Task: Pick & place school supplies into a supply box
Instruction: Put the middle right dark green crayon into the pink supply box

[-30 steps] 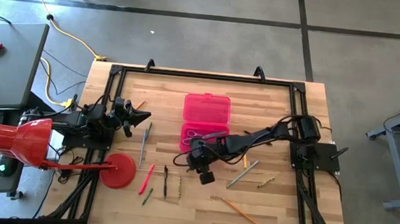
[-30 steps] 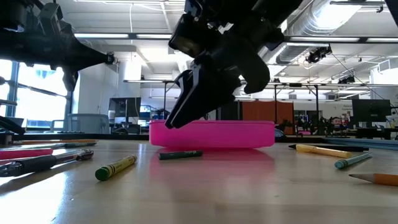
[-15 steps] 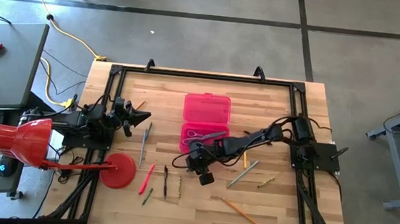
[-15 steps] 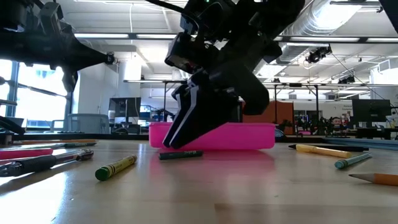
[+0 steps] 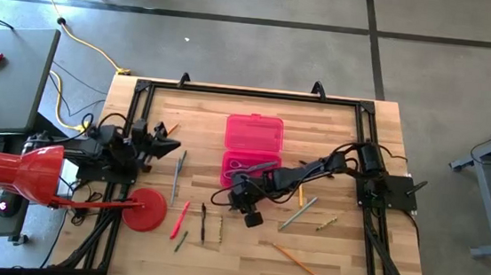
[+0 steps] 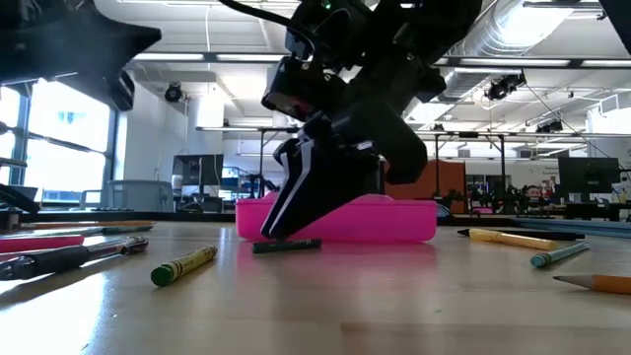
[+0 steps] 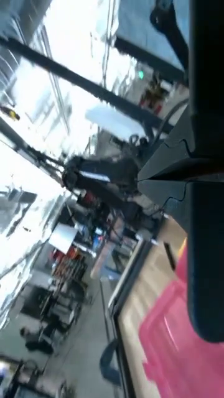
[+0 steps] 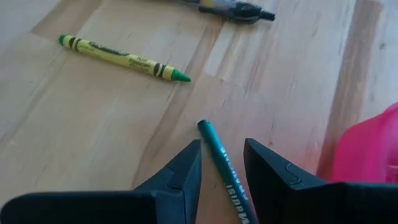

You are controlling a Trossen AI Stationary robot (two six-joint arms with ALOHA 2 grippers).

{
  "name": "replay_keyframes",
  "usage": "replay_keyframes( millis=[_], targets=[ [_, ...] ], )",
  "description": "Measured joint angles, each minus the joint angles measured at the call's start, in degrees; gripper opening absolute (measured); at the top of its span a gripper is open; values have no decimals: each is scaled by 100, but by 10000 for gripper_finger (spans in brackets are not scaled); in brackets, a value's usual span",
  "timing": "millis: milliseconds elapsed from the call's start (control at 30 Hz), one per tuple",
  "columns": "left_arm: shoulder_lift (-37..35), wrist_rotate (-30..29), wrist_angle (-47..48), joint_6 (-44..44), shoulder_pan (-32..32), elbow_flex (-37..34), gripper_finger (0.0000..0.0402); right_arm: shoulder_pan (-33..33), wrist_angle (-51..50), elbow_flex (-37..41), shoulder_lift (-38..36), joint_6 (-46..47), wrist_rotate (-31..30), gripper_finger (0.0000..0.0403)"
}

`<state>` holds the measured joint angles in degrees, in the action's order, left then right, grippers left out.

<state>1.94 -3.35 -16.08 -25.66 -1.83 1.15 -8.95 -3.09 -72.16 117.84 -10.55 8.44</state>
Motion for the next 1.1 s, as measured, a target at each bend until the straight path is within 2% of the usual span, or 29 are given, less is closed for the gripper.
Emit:
replay_keyframes(
  millis=[233, 533, 667, 833, 1100],
  targets=[
    [636, -626, -181, 446, -2, 0, 33, -2, -8, 0, 11, -238, 34, 99],
    [1038, -772, -434, 445, -4, 2, 33, -3, 28, -17, 275, -551, 45, 97],
    [1035, -775, -435, 445, -4, 2, 33, -4, 45, -17, 258, -511, 98, 73],
    [1035, -777, -432, 445, -4, 2, 33, 2, 85, -13, 243, -487, 94, 11],
    [1033, -794, -301, 444, -4, 2, 33, -29, -77, -79, -267, -59, 184, 20]
  ],
)
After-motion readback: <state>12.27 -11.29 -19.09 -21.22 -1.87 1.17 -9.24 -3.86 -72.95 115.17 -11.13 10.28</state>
